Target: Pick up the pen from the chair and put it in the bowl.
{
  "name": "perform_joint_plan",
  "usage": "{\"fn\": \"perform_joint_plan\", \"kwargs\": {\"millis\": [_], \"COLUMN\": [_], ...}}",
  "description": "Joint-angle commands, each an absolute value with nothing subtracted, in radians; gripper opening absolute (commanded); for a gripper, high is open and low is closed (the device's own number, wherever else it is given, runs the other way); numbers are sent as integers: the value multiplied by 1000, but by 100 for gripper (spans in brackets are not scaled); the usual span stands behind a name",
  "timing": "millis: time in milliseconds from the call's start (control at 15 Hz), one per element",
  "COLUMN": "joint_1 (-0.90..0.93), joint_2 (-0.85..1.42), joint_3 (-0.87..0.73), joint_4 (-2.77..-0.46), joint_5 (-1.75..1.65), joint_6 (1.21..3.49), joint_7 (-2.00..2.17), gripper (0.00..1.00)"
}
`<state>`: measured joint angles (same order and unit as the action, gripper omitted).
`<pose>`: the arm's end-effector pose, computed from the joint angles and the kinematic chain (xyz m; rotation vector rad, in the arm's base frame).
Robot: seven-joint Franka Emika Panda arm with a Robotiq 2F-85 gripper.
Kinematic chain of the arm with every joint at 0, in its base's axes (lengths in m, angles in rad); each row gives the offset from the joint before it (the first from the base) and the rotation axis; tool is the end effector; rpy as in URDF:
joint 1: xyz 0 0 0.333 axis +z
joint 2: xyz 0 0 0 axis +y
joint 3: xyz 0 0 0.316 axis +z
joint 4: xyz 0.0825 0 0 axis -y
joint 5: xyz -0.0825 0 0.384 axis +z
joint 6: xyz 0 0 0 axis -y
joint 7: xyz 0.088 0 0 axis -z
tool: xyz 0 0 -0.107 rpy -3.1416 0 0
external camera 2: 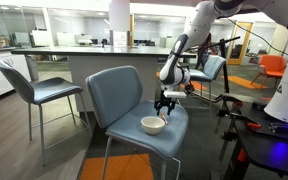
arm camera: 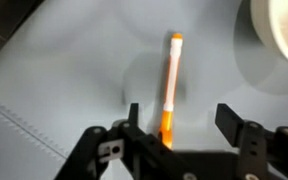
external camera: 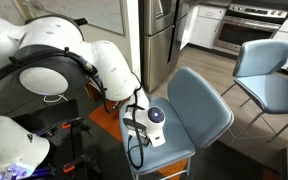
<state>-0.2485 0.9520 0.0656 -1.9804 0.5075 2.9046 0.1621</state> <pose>0.5294 -0.1238 -0.0209 -2.7011 1.2519 0.0524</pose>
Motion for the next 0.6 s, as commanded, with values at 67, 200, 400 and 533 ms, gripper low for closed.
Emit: {"fn": "perform_joint_plan", "kwargs": {"millis": [67,200,400,533], "joint_1": [-246,-241,-236,-228], "joint_2": [991,1001,998,983], "joint_3": [56,47,35,27], "joint_4": [-1936,-1929,-1933,-1949], "joint_5": [477,469,457,451], "joint_6": [2878,2873,2868,2867], "joint_7": [182,188,191,194], "gripper": [51,43,17,3]}}
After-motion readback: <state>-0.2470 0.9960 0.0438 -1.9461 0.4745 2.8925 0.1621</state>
